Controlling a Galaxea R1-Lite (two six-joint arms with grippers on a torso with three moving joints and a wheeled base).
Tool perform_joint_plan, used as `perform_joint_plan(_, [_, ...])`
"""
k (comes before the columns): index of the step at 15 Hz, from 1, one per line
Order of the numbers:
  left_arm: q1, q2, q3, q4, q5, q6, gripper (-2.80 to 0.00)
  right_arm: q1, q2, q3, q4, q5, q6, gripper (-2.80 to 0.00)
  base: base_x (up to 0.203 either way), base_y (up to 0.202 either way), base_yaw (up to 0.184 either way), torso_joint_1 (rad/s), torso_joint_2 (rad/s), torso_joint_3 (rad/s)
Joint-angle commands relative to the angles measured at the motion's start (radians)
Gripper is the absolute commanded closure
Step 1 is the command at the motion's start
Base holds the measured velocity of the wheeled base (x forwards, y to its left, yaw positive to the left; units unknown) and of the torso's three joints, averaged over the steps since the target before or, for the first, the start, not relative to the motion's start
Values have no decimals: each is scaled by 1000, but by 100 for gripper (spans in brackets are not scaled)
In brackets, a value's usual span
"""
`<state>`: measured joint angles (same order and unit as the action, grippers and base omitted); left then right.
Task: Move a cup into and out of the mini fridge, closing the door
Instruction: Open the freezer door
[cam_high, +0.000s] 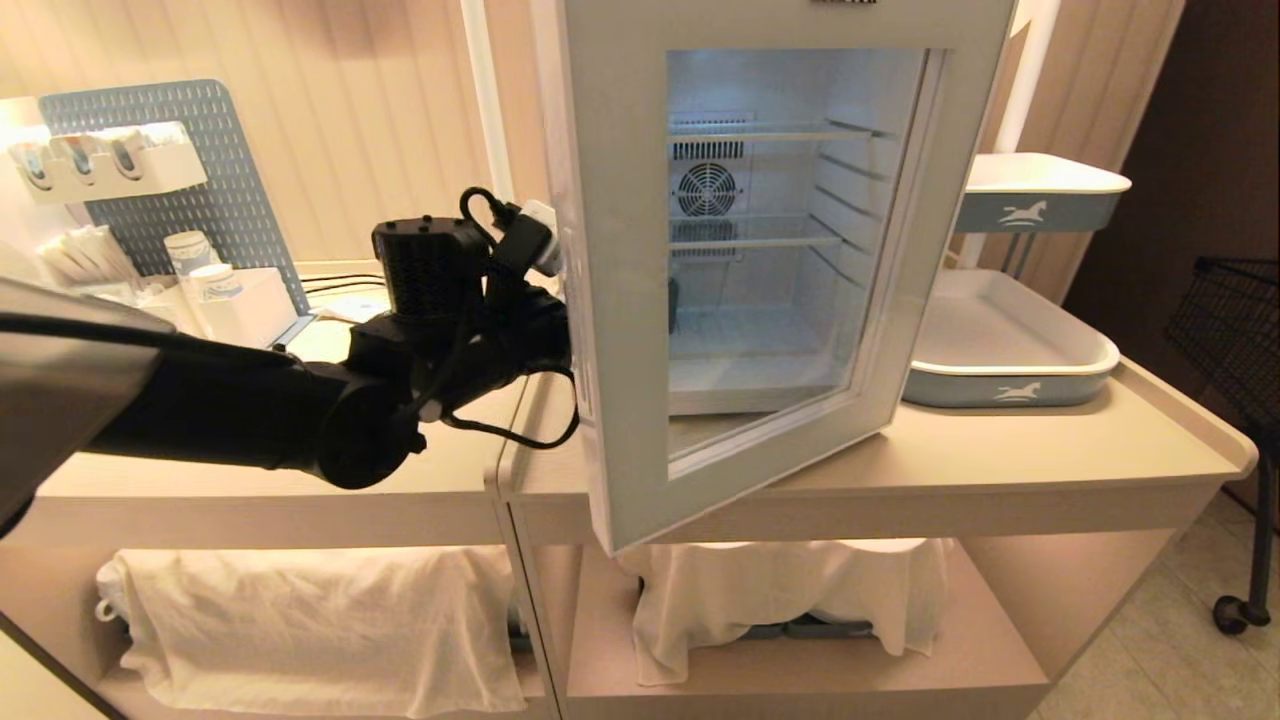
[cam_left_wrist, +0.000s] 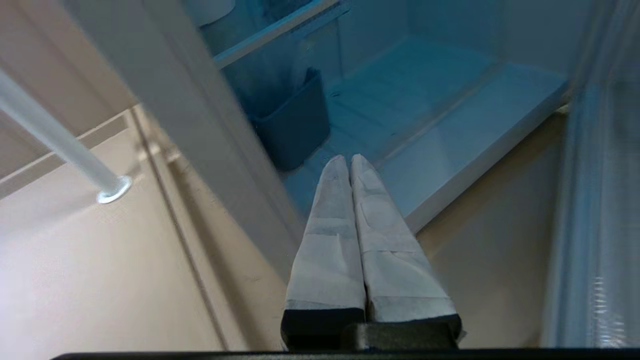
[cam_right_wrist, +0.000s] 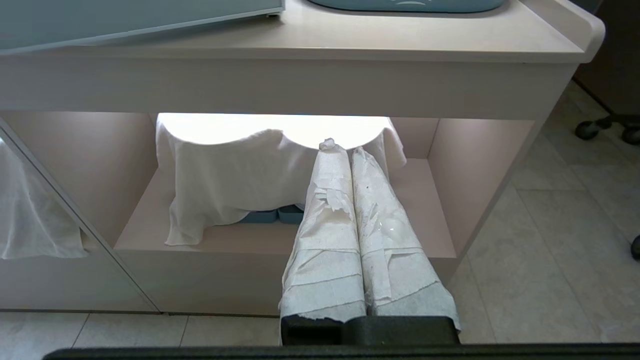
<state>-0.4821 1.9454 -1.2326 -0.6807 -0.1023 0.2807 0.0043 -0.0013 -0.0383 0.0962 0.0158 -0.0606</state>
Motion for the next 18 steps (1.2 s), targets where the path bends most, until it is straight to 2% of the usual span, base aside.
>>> perform_joint_plan(1, [-45, -37, 8, 0, -2, -36, 0, 0, 0, 0, 1, 0, -1, 0, 0, 0, 0, 0, 0, 0])
perform_joint_plan(4, [-139, -89, 49, 1, -2, -67, 0, 0, 0, 0, 0, 0, -1, 0, 0, 0, 0, 0, 0, 0])
perform_joint_plan(7, [-270, -143, 101, -4, -1, -84, 0, 0, 0, 0, 2, 0, -1, 0, 0, 0, 0, 0, 0, 0])
perform_joint_plan(9, [-335, -169, 104, 0, 0, -135, 0, 0, 0, 0, 0, 0, -1, 0, 0, 0, 0, 0, 0, 0])
perform_joint_plan(13, [-351, -186, 111, -2, 4, -181, 0, 0, 0, 0, 2, 0, -1, 0, 0, 0, 0, 0, 0, 0])
perform_joint_plan(15, [-351, -189, 110, 2, 46, -183, 0, 0, 0, 0, 0, 0, -1, 0, 0, 0, 0, 0, 0, 0])
perform_joint_plan(18, [-351, -186, 99, 7, 55, -183, 0, 0, 0, 0, 0, 0, -1, 0, 0, 0, 0, 0, 0, 0])
